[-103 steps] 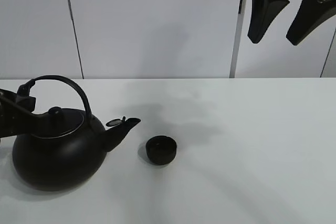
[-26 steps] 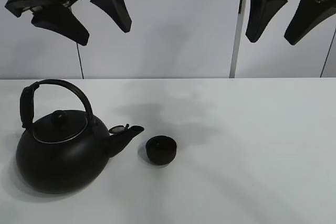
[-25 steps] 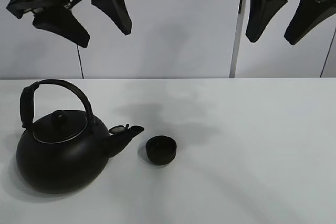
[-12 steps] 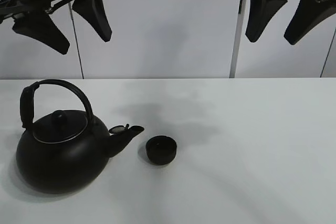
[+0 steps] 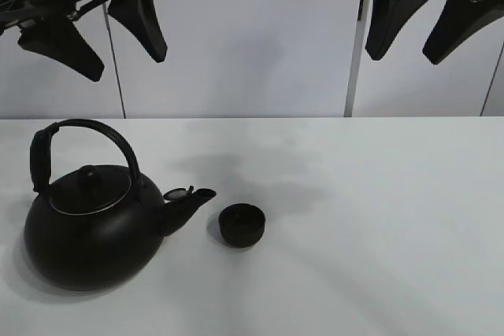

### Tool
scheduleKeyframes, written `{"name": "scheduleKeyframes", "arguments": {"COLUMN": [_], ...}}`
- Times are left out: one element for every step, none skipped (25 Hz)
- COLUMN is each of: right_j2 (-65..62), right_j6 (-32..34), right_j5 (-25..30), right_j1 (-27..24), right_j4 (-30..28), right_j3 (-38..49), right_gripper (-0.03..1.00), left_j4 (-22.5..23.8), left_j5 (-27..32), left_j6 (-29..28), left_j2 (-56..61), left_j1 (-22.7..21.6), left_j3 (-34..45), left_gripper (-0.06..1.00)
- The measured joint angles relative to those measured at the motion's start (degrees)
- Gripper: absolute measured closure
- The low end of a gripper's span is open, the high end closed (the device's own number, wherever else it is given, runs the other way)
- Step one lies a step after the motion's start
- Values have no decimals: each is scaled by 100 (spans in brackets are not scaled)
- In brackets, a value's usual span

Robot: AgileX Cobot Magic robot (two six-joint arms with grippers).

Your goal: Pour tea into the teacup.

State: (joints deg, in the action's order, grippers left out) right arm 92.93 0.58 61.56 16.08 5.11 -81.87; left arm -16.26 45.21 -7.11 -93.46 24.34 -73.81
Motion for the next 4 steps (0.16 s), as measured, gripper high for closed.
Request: {"name": "scheduleKeyframes", "arguments": {"right_j2": [0,0,0,0], "right_j6": [0,0,0,0], "right_j5": [0,0,0,0], "right_j1": [0,0,0,0], "right_j4": [0,0,0,0], "right_j3": [0,0,0,0], "right_gripper": [52,52,52,52], "left_j4": [0,0,0,0], "left_j5": [0,0,0,0], "left_j6": [0,0,0,0], "left_j2": [0,0,0,0], "left_j1": [0,0,0,0], "left_j3": [0,0,0,0], "left_gripper": [43,43,43,43]}}
